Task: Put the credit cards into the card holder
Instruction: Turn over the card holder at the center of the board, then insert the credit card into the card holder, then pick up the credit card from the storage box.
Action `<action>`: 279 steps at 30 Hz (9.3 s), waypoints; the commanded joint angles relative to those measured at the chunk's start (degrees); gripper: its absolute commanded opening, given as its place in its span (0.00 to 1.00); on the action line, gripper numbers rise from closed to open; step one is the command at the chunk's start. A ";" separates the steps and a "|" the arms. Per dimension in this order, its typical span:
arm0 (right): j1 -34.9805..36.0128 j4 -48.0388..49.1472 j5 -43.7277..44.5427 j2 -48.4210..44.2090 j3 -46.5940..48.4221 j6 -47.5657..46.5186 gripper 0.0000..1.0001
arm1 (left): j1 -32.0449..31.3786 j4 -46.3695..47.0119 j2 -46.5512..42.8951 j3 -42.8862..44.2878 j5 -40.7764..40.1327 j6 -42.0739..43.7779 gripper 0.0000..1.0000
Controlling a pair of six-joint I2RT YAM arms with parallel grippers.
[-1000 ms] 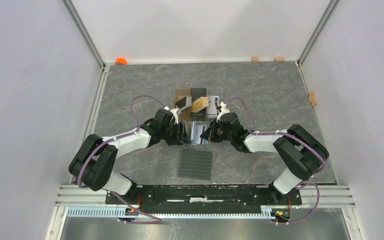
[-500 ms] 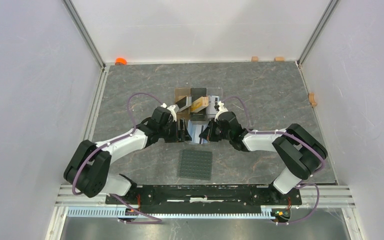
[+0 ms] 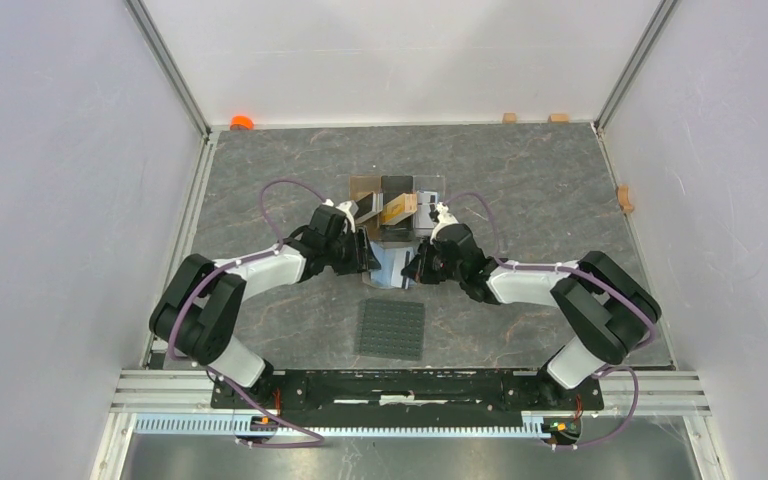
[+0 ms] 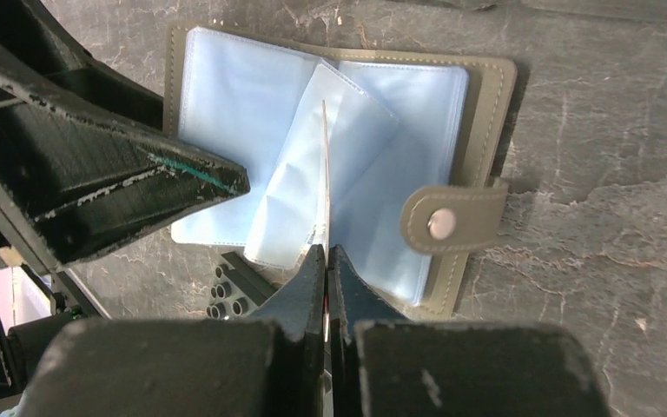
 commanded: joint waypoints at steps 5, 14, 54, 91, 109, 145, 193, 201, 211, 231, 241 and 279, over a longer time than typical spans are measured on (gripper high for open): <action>0.28 -5.60 5.23 -5.46 0.80 -4.18 0.00 | 1.83 7.10 0.99 1.17 1.82 -0.91 0.47; 0.23 -12.66 11.30 -11.16 2.78 -7.48 0.00 | 1.88 14.37 4.38 -0.88 11.35 -2.80 0.10; -7.81 8.96 -11.08 0.24 -5.73 5.96 0.00 | 2.06 8.93 3.81 -2.62 6.24 1.97 0.43; -8.89 12.99 -15.31 9.29 -3.86 9.08 0.00 | 2.21 10.83 5.84 -3.60 6.91 3.14 0.21; -8.44 9.27 -14.49 10.04 -5.71 10.54 0.00 | 2.93 9.63 4.92 -0.99 5.02 3.87 0.45; -8.28 0.11 -18.35 13.49 -2.19 10.17 0.00 | 3.00 12.25 5.08 -4.41 7.42 2.25 0.18; -5.62 -14.06 -2.48 2.11 4.84 -0.01 0.35 | 2.84 20.48 4.98 -8.73 13.20 -3.24 0.05; -5.24 -19.98 -0.96 0.01 7.83 -5.68 0.41 | 2.84 21.40 4.58 -8.86 14.28 -3.85 0.05; -3.23 -15.16 -5.23 2.70 7.04 -2.62 0.39 | 2.84 22.72 5.93 -8.82 15.14 -4.65 0.02; -0.50 -10.73 -6.18 5.12 11.58 -1.05 0.32 | 2.70 22.92 5.92 -8.72 15.53 -4.77 0.02; -0.74 -25.87 8.60 -5.18 16.84 -16.15 0.49 | 3.86 12.81 -1.87 -6.65 8.66 -3.42 0.43; -13.18 -38.63 1.62 28.38 57.36 -28.35 0.98 | 12.77 -30.19 -17.62 16.96 -3.45 17.24 1.00</action>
